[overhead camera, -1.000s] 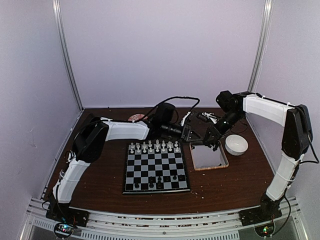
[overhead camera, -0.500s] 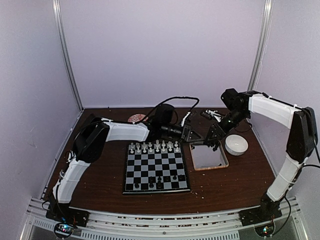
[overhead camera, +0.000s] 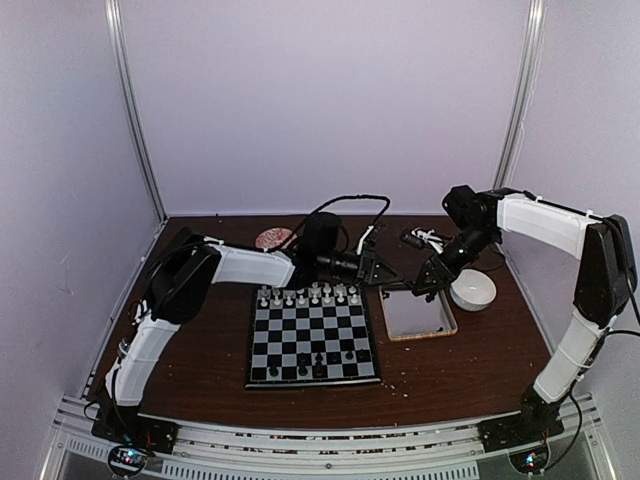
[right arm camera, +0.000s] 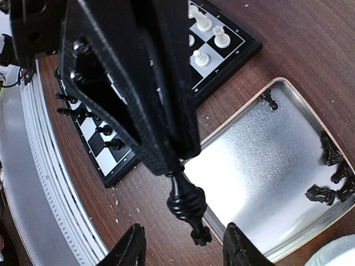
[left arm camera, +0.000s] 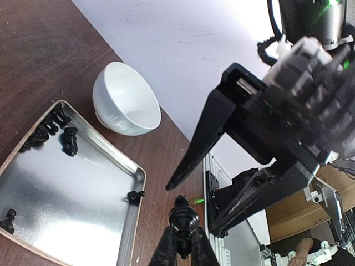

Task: Set up the chess pieces on the board
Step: Adjust the chess pile.

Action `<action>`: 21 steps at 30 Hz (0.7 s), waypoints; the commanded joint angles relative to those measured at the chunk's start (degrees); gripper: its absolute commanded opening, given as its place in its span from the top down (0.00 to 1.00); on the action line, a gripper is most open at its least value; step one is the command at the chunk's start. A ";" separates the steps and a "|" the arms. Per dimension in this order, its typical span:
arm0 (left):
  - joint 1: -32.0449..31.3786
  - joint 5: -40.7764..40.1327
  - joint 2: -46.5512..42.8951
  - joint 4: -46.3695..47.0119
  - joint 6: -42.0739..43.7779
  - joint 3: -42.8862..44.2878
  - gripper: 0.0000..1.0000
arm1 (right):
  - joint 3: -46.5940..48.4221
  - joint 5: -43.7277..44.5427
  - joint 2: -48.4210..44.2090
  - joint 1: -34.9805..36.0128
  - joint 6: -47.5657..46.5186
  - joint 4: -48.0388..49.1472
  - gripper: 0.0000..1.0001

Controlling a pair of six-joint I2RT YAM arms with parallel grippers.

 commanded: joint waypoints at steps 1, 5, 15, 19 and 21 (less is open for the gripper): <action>0.65 0.84 -1.65 5.38 -1.43 -0.59 1.00 | -0.52 -3.60 -0.40 -0.28 -2.92 -1.03 0.52; 0.76 1.16 -1.71 5.83 -1.70 -0.43 1.00 | -0.34 -3.44 0.69 -0.32 -2.96 -0.86 0.53; 0.82 1.57 -1.59 7.02 -2.45 -0.94 1.00 | 0.47 -5.04 2.89 -0.29 -2.70 0.16 0.66; 0.83 1.74 -1.43 7.56 -2.88 -0.86 1.00 | 0.11 -4.73 3.24 -0.25 -2.03 1.47 0.71; 0.86 1.68 -1.27 7.61 -2.99 -0.86 1.00 | 0.10 -4.10 3.59 -0.24 -1.40 1.92 0.71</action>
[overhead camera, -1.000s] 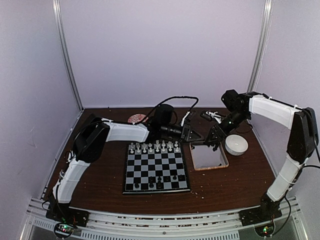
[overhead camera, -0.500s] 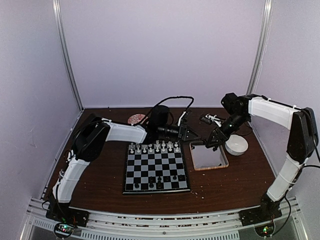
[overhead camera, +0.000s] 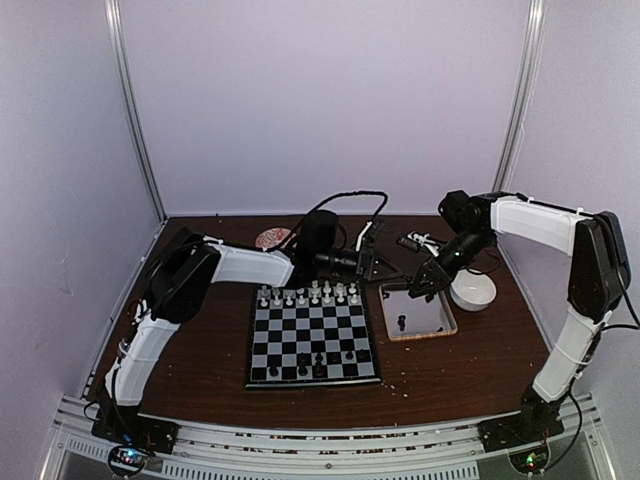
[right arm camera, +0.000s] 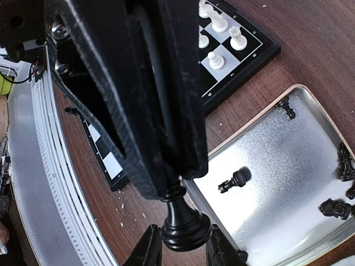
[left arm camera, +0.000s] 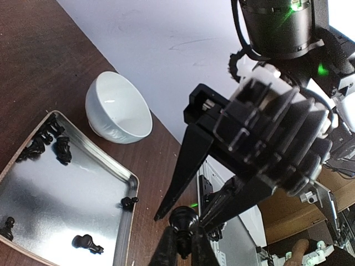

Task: Set up the chess pieces on the board
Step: Adjust the chess pile.

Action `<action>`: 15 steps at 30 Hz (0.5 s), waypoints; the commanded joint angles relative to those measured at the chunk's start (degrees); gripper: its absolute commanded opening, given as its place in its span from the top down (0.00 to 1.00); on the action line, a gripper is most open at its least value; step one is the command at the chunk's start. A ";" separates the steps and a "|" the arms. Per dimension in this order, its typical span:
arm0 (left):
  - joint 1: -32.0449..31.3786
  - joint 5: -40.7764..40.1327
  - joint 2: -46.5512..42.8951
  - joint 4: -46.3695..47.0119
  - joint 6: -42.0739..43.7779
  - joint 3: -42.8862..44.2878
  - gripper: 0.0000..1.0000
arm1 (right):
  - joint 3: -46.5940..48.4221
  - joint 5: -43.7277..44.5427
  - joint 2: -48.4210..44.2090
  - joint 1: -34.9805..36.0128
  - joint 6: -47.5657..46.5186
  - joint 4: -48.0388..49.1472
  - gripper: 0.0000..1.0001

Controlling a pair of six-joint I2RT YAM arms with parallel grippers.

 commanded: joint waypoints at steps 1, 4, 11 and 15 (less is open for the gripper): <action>0.47 0.88 -1.28 3.58 -0.69 -0.64 1.00 | 0.16 0.28 0.89 -0.34 0.73 1.39 0.71; 0.90 0.68 -1.74 3.58 -0.99 -1.47 1.00 | -0.79 0.38 -0.27 -0.57 0.08 1.10 0.71; 3.35 0.33 -8.69 -5.29 5.43 -6.23 1.00 | -3.52 0.44 -5.69 -4.21 0.81 2.30 0.66; 3.28 -5.87 -17.27 -34.14 25.39 -5.59 1.00 | -6.09 0.98 -8.52 -6.42 2.20 6.31 0.65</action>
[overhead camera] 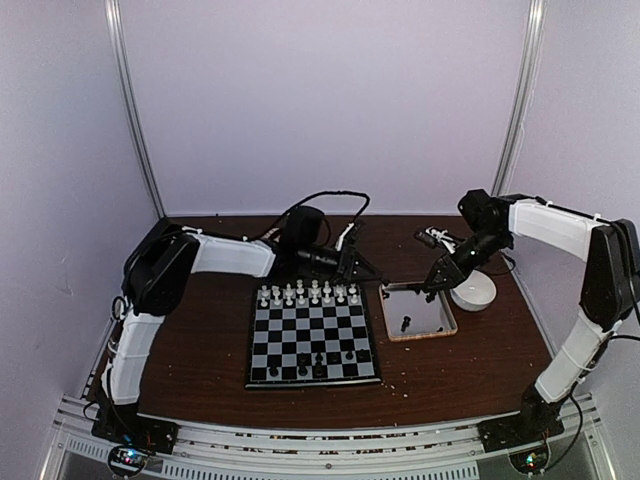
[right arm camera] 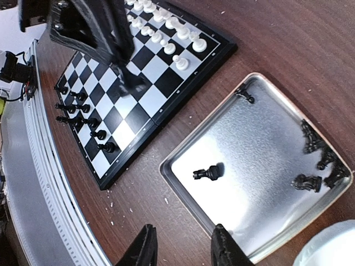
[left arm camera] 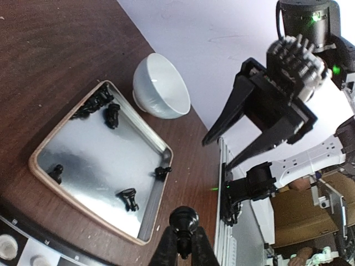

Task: Set up the chess pieces on the board
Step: Adjust the chess pile, then place the bishop on c8.

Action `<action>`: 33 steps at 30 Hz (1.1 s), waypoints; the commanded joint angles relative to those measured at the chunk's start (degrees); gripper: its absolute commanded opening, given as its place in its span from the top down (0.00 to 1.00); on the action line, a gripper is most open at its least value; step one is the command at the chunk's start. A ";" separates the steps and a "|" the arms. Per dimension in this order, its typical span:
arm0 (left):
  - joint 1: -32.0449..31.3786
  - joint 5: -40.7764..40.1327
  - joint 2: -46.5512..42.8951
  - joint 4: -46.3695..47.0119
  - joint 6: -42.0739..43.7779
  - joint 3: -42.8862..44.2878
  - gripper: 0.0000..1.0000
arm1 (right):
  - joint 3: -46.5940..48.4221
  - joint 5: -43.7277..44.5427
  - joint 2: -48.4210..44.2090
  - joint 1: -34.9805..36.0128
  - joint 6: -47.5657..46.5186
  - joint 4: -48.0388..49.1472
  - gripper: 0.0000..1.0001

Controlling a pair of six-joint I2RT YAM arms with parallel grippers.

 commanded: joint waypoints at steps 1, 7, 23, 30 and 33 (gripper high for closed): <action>0.12 -7.08 -12.66 -27.11 22.47 0.83 1.00 | -2.16 1.70 -4.33 -1.98 1.27 4.19 0.65; -0.52 -23.65 -24.14 -51.18 39.05 -2.94 1.00 | -3.30 3.73 -4.96 -2.64 1.06 5.56 0.64; -11.68 -45.11 -39.13 -70.17 49.36 -14.77 1.00 | -3.18 4.55 -1.03 -2.65 -0.26 5.20 0.63; -16.70 -45.91 -30.51 -71.35 55.71 -5.26 1.00 | -3.59 4.29 -1.23 -2.64 -0.73 4.91 0.63; -17.89 -46.33 -26.48 -71.58 57.83 -1.44 1.00 | -3.54 3.95 -1.11 -2.64 -0.83 4.44 0.63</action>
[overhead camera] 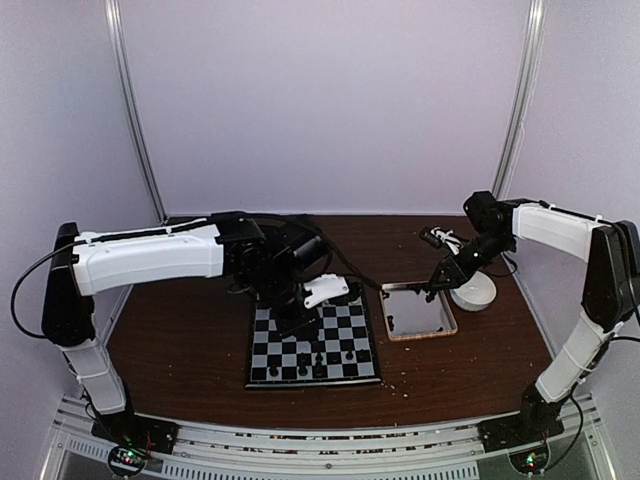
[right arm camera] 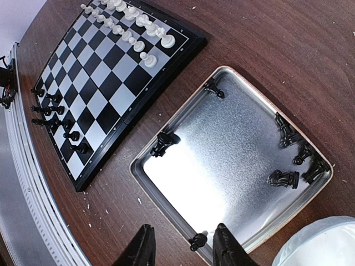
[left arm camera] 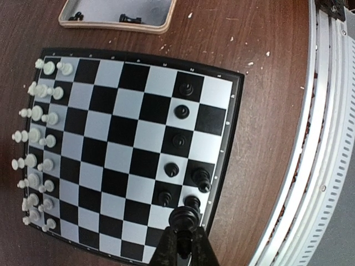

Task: Set up the chess pieces on the board
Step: Place the bishop on c8.

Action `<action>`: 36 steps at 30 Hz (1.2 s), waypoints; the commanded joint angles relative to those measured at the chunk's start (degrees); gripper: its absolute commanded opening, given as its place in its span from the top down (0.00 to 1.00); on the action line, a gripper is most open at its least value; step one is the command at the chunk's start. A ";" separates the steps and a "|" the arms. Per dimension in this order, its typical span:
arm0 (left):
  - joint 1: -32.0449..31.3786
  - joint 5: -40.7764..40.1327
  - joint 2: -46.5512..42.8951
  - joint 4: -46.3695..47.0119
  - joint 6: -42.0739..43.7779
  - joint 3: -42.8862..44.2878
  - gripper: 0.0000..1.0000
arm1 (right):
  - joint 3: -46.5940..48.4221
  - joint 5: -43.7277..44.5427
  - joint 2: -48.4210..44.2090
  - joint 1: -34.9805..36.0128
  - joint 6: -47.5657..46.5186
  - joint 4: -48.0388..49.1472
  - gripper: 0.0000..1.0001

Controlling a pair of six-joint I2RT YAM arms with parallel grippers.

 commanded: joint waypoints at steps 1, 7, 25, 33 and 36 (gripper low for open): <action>-1.31 -1.03 4.78 -0.49 5.10 5.74 1.00 | -0.67 0.24 0.08 -0.21 -1.00 -0.49 0.63; -3.64 -3.49 11.27 -0.50 6.54 11.69 1.00 | -0.84 -0.29 -0.12 -0.22 -1.27 -0.75 0.63; -5.15 -0.70 20.05 -3.46 8.47 15.57 1.00 | -0.66 -0.66 0.86 -0.23 -1.89 -1.83 0.63; -5.24 -0.63 21.99 -3.97 8.82 15.47 1.00 | -0.58 -0.82 1.30 -0.21 -2.05 -2.08 0.63; -5.24 -0.48 22.13 -4.08 9.06 15.06 1.00 | -0.49 -0.75 1.55 -0.21 -2.16 -2.17 0.63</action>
